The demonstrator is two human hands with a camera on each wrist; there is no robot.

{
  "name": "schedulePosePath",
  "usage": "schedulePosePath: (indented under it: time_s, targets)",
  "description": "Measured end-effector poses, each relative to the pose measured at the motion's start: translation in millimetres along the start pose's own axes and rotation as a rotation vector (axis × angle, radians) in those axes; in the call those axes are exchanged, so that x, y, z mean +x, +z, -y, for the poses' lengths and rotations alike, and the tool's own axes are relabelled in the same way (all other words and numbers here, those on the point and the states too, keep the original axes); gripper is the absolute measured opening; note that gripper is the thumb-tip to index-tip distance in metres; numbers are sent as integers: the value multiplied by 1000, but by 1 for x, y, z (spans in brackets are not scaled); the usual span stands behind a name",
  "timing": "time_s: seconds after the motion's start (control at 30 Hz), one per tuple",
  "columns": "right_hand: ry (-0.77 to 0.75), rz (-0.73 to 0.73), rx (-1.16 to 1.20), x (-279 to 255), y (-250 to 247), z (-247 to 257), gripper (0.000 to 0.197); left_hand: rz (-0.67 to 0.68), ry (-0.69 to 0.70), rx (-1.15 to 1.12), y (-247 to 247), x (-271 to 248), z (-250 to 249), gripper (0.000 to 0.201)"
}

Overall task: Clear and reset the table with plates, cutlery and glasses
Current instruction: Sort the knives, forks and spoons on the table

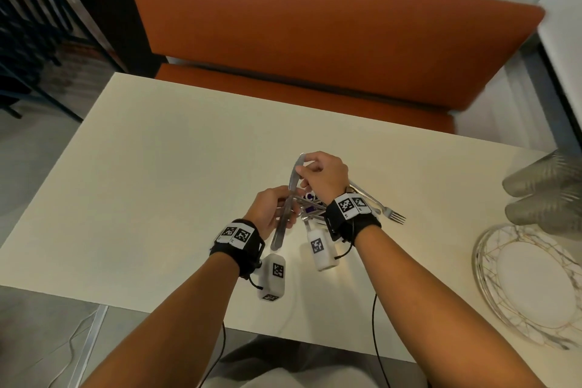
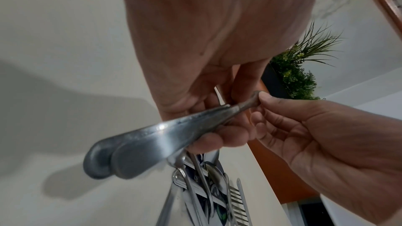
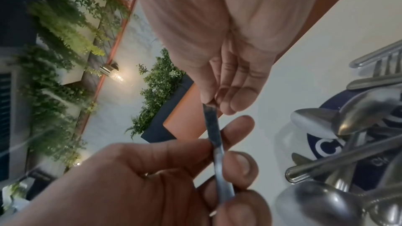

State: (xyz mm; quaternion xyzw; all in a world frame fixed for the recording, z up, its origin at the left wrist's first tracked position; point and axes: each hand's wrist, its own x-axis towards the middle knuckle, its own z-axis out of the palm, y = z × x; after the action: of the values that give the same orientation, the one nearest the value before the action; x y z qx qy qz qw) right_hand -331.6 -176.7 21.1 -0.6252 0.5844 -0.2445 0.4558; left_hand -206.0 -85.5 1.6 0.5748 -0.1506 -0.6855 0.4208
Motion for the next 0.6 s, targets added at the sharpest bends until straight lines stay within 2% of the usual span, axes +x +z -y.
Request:
schedulePosePath:
  time_s: [0.2,0.33,0.43,0.53,0.6]
  targets:
    - [-43,49,62,9,0,-5,35,-28,-3,-23,4,8,-3,35]
    - [-82,96,8,21,-4,-5,28,-59,2,-26,7,16,-3,35]
    - [-71,124,-69,31,-3,-10,25,-151,-26,-15,5,23,-2,29]
    - [-41,150,-257,34,0,-33,23,-236,-41,-32,1,26,0,28]
    - [-56,281,-501,31,0,-50,29,-258,-46,-55,-4,27,3,26]
